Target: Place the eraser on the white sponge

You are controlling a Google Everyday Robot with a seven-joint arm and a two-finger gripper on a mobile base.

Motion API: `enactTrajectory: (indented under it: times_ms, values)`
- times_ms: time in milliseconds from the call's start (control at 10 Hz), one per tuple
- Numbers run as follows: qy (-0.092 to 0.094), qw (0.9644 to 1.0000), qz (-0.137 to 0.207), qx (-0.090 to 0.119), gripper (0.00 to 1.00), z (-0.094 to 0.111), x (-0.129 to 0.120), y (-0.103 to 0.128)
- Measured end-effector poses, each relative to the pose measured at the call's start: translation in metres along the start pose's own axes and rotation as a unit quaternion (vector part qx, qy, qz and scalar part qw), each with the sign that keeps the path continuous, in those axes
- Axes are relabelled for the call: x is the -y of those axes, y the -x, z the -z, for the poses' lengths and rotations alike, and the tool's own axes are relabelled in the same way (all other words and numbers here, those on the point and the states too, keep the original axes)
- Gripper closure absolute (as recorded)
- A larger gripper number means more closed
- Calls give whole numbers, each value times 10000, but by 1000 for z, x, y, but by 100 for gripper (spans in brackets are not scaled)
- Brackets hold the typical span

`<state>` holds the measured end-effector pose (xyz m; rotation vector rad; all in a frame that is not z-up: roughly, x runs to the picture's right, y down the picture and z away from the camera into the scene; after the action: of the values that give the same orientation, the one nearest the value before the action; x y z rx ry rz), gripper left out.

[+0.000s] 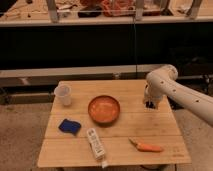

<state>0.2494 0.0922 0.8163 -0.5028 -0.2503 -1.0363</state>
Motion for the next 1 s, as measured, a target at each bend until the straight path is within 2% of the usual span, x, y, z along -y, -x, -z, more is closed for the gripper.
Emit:
enactTrajectory:
  times_ms: [200, 500, 700, 1000]
  values:
    - [-20, 9999, 169, -7, 95, 0, 18, 9]
    - [-29, 9987, 506, -26, 95, 4, 26, 18]
    - [-82, 9979, 638, -23, 95, 10, 50, 28]
    - [-122, 9957, 909, -97, 95, 16, 67, 38]
